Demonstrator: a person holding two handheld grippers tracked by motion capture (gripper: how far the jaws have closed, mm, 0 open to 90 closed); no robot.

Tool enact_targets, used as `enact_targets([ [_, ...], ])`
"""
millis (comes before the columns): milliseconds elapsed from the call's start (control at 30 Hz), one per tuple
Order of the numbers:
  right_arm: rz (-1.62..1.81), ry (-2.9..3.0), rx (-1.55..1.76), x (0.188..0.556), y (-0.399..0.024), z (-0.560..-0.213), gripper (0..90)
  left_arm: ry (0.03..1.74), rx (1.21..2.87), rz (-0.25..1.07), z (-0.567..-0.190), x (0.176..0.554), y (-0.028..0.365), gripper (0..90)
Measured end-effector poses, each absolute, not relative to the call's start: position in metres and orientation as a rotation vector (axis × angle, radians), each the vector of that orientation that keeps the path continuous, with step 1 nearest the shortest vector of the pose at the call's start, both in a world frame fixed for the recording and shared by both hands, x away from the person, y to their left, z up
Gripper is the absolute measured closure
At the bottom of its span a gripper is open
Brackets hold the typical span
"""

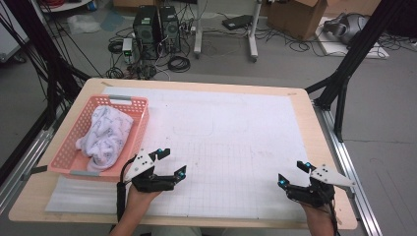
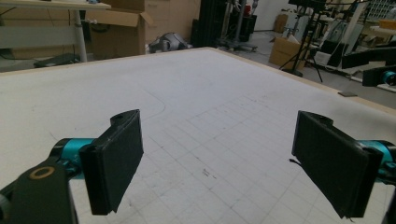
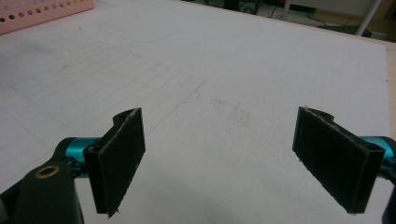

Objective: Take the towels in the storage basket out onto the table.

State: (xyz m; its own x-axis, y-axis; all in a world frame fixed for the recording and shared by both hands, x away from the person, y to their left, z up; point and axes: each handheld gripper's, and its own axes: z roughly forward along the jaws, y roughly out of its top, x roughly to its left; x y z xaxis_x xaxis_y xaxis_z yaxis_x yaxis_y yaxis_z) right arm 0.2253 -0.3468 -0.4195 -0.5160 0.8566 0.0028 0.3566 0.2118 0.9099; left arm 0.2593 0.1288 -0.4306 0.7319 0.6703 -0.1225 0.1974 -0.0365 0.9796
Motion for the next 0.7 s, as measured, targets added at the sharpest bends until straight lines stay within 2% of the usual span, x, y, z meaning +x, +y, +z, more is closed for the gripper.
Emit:
enact_targets([
  [533,1.311,1.969,1.147,0.2249,-0.3481,-0.4166,16.2,0.741,1.587,0.471,-0.4294,0.2618,0.1311,16.6],
  [700,1.284,1.965,1.139,0.2229,-0.3471,-0.416,15.3,0.721,1.593,0.441,-0.4271,0.2586,0.1273,16.7],
])
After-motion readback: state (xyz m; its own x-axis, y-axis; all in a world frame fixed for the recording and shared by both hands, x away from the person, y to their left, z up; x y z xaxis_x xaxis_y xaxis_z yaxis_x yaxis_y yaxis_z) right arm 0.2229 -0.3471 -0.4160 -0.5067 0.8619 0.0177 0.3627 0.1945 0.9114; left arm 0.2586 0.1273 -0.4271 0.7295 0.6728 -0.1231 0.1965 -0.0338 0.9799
